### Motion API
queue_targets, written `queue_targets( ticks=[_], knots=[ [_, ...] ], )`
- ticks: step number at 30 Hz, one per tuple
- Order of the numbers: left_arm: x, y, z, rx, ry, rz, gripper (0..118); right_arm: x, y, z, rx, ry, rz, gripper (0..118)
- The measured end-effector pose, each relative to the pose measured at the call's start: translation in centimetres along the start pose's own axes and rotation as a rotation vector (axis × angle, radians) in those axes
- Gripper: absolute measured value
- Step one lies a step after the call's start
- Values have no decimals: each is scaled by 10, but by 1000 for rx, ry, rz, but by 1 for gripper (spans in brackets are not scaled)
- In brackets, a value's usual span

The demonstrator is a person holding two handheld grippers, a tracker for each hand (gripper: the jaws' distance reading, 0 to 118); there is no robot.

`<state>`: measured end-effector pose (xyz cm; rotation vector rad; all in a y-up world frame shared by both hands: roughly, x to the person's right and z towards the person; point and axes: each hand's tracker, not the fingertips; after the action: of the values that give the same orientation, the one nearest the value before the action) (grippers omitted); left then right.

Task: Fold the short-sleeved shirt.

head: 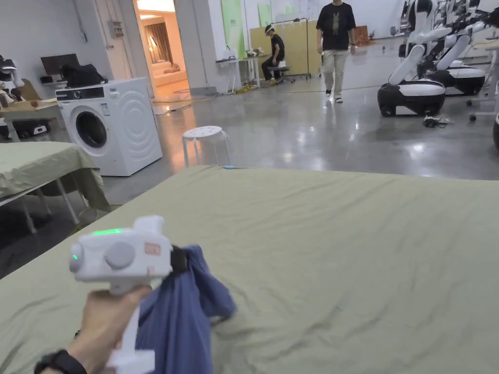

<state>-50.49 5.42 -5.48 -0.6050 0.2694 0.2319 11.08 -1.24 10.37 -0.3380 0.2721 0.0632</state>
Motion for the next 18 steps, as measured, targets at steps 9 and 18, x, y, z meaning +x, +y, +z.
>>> queue_targets(
  ticks=[9, 18],
  knots=[
    [102, 148, 32, 231, -75, -268, 4, 25, -10, 13, -19, -78, -34, 0],
    [312, -10, -50, -27, -545, -495, 4, 46, -20, 35, -29, -132, -92, 0]
  ],
)
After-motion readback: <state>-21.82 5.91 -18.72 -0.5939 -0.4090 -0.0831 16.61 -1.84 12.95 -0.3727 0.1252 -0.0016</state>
